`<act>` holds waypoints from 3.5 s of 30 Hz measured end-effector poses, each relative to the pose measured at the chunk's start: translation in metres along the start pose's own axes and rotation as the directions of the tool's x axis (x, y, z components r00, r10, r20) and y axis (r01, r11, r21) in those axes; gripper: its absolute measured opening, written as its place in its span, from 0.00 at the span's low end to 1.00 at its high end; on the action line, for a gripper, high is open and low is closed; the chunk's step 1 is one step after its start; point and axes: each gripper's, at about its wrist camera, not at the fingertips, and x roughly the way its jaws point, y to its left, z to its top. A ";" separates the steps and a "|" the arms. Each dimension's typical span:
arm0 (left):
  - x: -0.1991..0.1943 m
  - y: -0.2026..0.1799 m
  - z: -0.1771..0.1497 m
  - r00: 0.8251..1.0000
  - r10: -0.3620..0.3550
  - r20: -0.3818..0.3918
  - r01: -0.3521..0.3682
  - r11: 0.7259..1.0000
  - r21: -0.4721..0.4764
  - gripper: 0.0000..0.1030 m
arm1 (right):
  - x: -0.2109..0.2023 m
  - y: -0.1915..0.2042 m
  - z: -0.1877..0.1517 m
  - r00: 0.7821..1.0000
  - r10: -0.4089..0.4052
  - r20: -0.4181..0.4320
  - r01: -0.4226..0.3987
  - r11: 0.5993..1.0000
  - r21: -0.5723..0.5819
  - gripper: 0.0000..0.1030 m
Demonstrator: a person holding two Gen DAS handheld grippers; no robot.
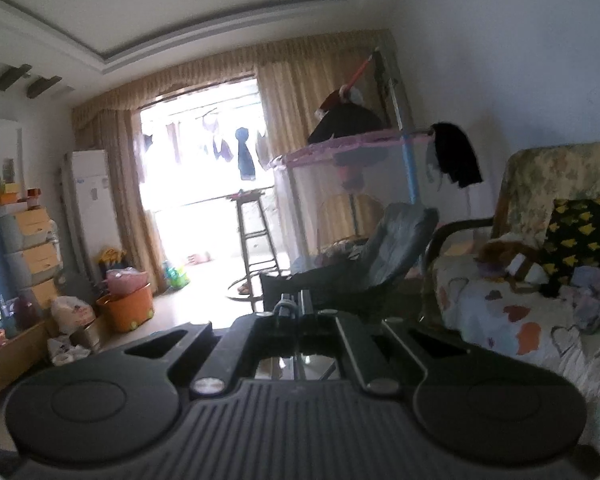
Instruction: Lace up shoes with both hands
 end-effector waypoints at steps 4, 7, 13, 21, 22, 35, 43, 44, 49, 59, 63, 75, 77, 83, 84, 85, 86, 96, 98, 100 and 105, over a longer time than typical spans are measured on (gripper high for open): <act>0.003 -0.003 0.002 1.000 -0.008 -0.007 0.008 1.000 0.012 0.91 | -0.002 0.000 0.005 1.000 -0.011 0.016 0.011 1.000 -0.003 0.02; 0.004 -0.009 0.003 1.000 -0.006 -0.012 0.006 0.999 0.039 0.92 | -0.002 -0.002 0.008 0.999 -0.032 0.028 0.033 0.999 -0.009 0.02; -0.001 -0.022 0.006 1.000 0.028 -0.007 -0.027 0.995 0.095 0.87 | 0.017 -0.003 -0.003 0.990 -0.112 -0.085 0.097 0.982 -0.161 0.02; -0.046 -0.018 0.022 0.997 -0.022 0.070 0.021 1.000 0.021 0.78 | 0.094 -0.016 -0.105 0.746 -0.142 -0.651 0.015 0.980 -0.197 0.05; -0.052 -0.015 0.025 0.996 -0.036 0.081 0.037 0.999 -0.013 0.77 | 0.101 -0.014 -0.123 0.708 -0.136 -0.693 -0.010 0.979 -0.203 0.05; -0.046 -0.015 0.050 0.977 -0.213 0.007 0.192 0.864 -0.466 0.47 | 0.104 -0.001 -0.188 0.588 -0.135 -0.797 -0.103 0.965 -0.240 0.30; -0.058 -0.015 0.053 0.970 -0.241 0.027 0.212 0.791 -0.574 0.27 | 0.100 -0.002 -0.168 0.678 -0.042 -0.734 -0.075 0.989 -0.126 0.26; -0.060 -0.018 0.054 0.968 -0.248 0.029 0.218 0.785 -0.580 0.27 | 0.100 -0.003 -0.168 0.680 -0.042 -0.732 -0.074 0.989 -0.126 0.26; -0.045 -0.034 0.052 0.962 -0.273 -0.024 0.203 0.769 -0.607 0.28 | 0.103 -0.006 -0.162 0.707 0.026 -0.707 -0.079 0.996 -0.043 0.27; -0.025 -0.027 0.036 0.980 -0.198 0.034 0.161 0.674 -0.721 0.17 | 0.111 -0.001 -0.172 0.685 -0.022 -0.729 -0.075 0.992 -0.102 0.30; -0.025 -0.028 0.028 0.987 -0.156 0.048 0.143 0.689 -0.710 0.04 | 0.114 0.001 -0.182 0.629 -0.120 -0.768 -0.106 0.966 -0.238 0.30; -0.048 -0.019 0.015 0.990 -0.135 0.051 0.140 0.812 -0.567 0.00 | 0.107 -0.018 -0.166 0.523 -0.367 -0.769 -0.208 0.820 -0.533 0.32; -0.049 -0.016 0.014 0.988 -0.144 0.052 0.148 0.803 -0.577 0.00 | 0.105 -0.022 -0.159 0.528 -0.367 -0.765 -0.206 0.819 -0.535 0.32; -0.048 0.002 0.000 0.950 -0.252 0.182 0.300 0.580 -0.757 0.11 | 0.107 -0.020 -0.153 0.544 -0.302 -0.783 -0.193 0.863 -0.467 0.36; -0.045 0.004 0.001 0.946 -0.267 0.183 0.306 0.549 -0.778 0.13 | 0.109 -0.018 -0.155 0.546 -0.296 -0.784 -0.183 0.871 -0.456 0.38; -0.042 0.005 0.001 0.944 -0.277 0.180 0.305 0.524 -0.795 0.13 | 0.110 -0.017 -0.157 0.550 -0.288 -0.784 -0.172 0.880 -0.444 0.39; -0.039 0.005 0.003 0.946 -0.274 0.171 0.295 0.517 -0.804 0.13 | 0.111 -0.017 -0.158 0.551 -0.280 -0.786 -0.160 0.889 -0.429 0.39; -0.028 0.002 0.011 0.973 -0.199 0.113 0.195 0.462 -0.865 0.18 | 0.112 -0.006 -0.177 0.537 -0.229 -0.812 -0.103 0.937 -0.333 0.42; -0.030 0.000 0.011 0.976 -0.191 0.102 0.181 0.465 -0.867 0.23 | 0.111 -0.005 -0.179 0.539 -0.227 -0.811 -0.103 0.938 -0.331 0.43; -0.029 0.000 0.013 0.972 -0.200 0.127 0.206 0.447 -0.871 0.32 | 0.110 -0.005 -0.179 0.543 -0.221 -0.810 -0.099 0.941 -0.323 0.44; -0.026 -0.012 0.018 0.976 -0.177 0.123 0.199 0.514 -0.834 0.30 | 0.111 -0.001 -0.184 0.542 -0.225 -0.810 -0.093 0.942 -0.324 0.44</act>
